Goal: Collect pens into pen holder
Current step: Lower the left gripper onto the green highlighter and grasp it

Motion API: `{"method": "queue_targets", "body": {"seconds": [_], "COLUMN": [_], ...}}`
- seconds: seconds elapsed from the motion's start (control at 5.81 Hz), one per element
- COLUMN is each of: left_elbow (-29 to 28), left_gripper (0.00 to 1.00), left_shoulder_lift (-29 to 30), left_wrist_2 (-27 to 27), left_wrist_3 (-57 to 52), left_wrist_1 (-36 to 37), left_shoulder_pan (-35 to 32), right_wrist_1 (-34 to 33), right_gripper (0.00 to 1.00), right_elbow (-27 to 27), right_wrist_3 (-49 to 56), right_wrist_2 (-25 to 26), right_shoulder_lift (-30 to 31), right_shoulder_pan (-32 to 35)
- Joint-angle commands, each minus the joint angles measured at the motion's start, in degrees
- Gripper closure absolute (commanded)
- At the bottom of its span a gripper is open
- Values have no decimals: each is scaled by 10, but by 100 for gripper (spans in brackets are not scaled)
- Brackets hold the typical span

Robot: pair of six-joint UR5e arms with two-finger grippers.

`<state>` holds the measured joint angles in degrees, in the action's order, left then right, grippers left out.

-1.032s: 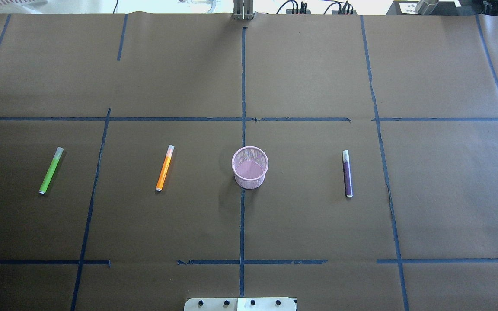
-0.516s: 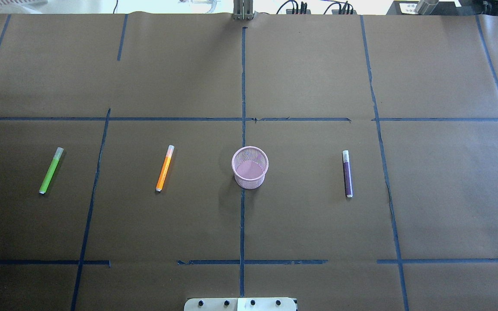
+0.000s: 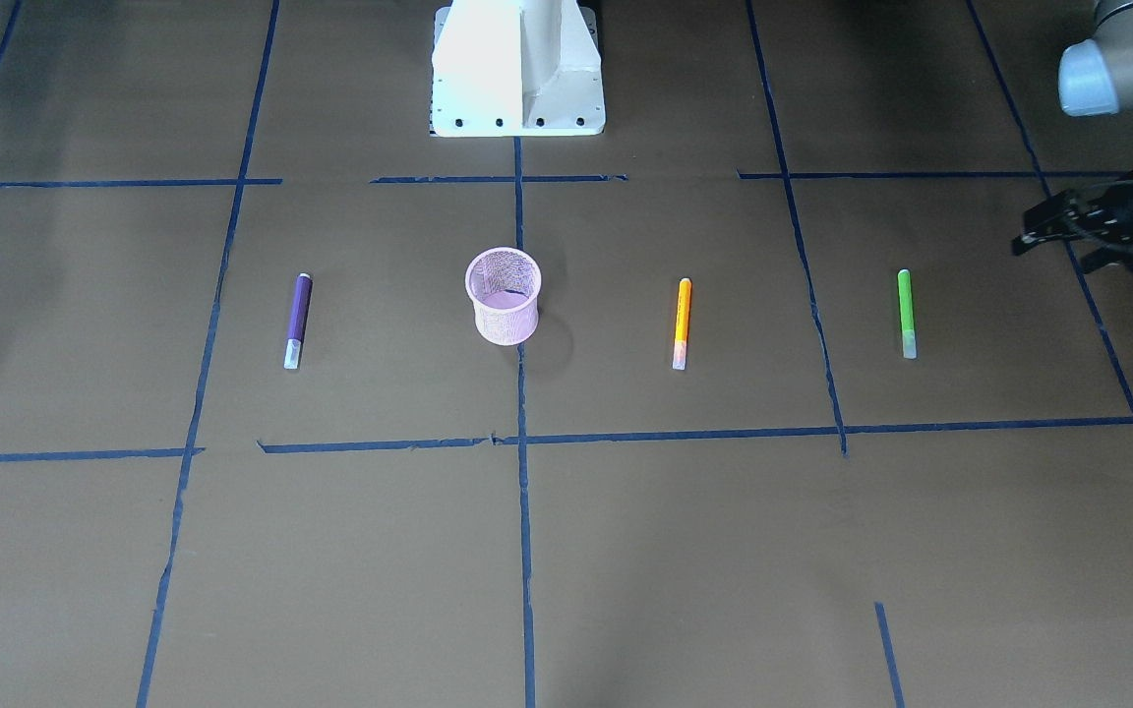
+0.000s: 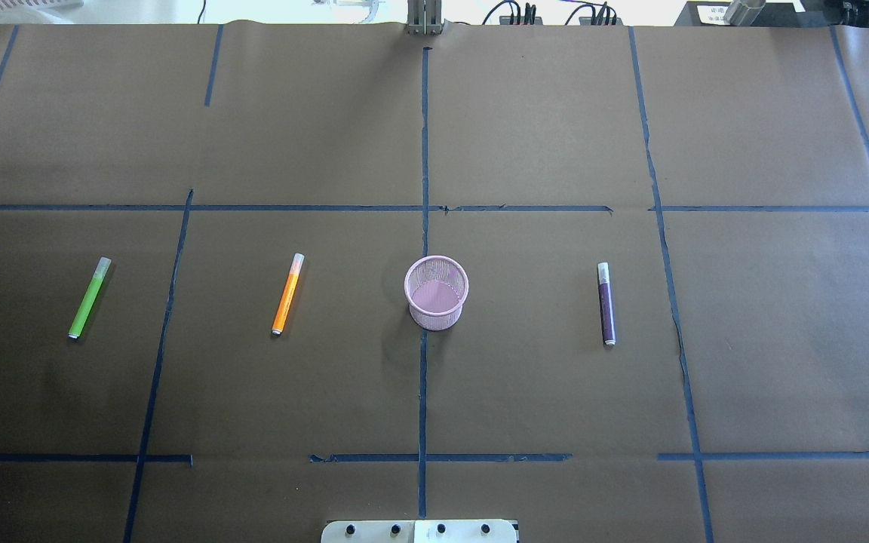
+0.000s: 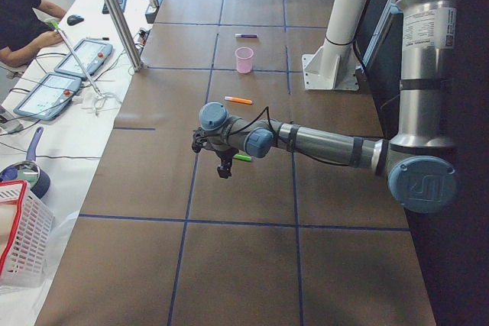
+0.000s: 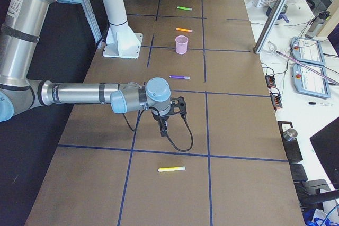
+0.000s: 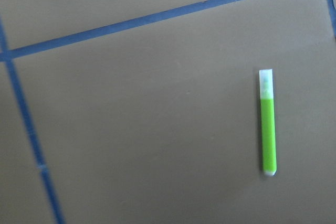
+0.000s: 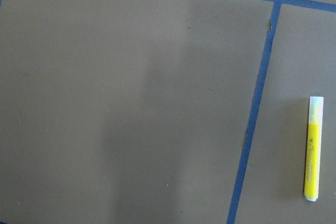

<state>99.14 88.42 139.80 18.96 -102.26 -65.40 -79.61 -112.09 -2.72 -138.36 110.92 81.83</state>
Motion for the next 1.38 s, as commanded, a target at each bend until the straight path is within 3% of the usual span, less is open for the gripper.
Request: {"method": "queue_targets", "body": {"seconds": [0.0, 0.17, 0.69, 1.03, 1.2], "left_elbow": [-31, -52, -103, -107, -107], "left_gripper": [0, 0, 3, 45, 71], "left_shoulder_lift": [47, 74, 109, 108, 110], "left_wrist_2": [-69, -84, -85, -85, -86], "left_wrist_3": [69, 114, 115, 115, 115], "left_wrist_1": [-14, -14, -14, -13, -13], "left_shoulder_pan": [75, 113, 135, 136, 136], "right_wrist_1": [-1, 0, 0, -1, 0], "right_gripper": [0, 0, 0, 0, 0], "right_elbow": [0, 0, 3, 3, 3], "right_wrist_3": [1, 0, 2, 2, 2], "right_wrist_2": [0, -1, -1, -1, -1], "right_shoulder_lift": [0, 0, 1, 1, 1], "right_shoulder_pan": [0, 0, 0, 0, 0]}}
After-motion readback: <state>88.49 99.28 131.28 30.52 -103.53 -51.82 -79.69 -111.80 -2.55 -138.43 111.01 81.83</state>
